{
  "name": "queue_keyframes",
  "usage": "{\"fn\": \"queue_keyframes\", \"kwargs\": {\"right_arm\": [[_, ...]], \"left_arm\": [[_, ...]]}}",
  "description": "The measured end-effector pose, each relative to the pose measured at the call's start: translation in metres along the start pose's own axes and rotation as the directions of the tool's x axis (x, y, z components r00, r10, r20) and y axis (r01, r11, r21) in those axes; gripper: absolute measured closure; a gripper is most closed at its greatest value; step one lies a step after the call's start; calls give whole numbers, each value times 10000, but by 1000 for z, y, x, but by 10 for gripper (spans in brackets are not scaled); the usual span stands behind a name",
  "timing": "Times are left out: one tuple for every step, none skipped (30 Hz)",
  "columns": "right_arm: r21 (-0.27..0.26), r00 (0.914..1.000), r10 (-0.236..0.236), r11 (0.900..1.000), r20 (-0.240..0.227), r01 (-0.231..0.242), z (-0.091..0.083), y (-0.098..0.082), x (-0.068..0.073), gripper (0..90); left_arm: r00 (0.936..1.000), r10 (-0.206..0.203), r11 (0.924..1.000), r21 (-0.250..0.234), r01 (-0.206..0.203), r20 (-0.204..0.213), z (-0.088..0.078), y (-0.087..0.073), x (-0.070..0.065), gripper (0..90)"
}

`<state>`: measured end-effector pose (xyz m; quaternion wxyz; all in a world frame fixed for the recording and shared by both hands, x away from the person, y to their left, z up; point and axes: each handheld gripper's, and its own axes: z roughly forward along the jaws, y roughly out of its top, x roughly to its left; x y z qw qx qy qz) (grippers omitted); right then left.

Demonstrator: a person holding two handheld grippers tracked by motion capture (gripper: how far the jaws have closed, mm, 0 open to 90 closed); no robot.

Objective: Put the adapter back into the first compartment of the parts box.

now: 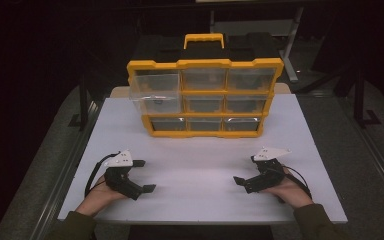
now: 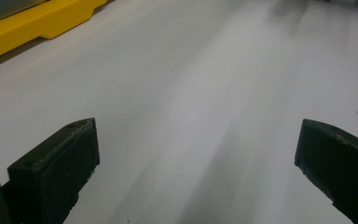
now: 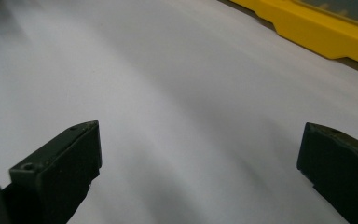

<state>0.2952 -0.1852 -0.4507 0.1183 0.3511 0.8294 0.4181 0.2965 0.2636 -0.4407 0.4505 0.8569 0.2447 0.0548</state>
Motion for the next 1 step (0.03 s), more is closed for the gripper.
{"fn": "queue_keyframes", "kwargs": {"right_arm": [[36,10000,-16,10000,-11,16,1,0,0,0]], "left_arm": [[10000,34,10000,59,-34,-59,1,0,0,0]]}}
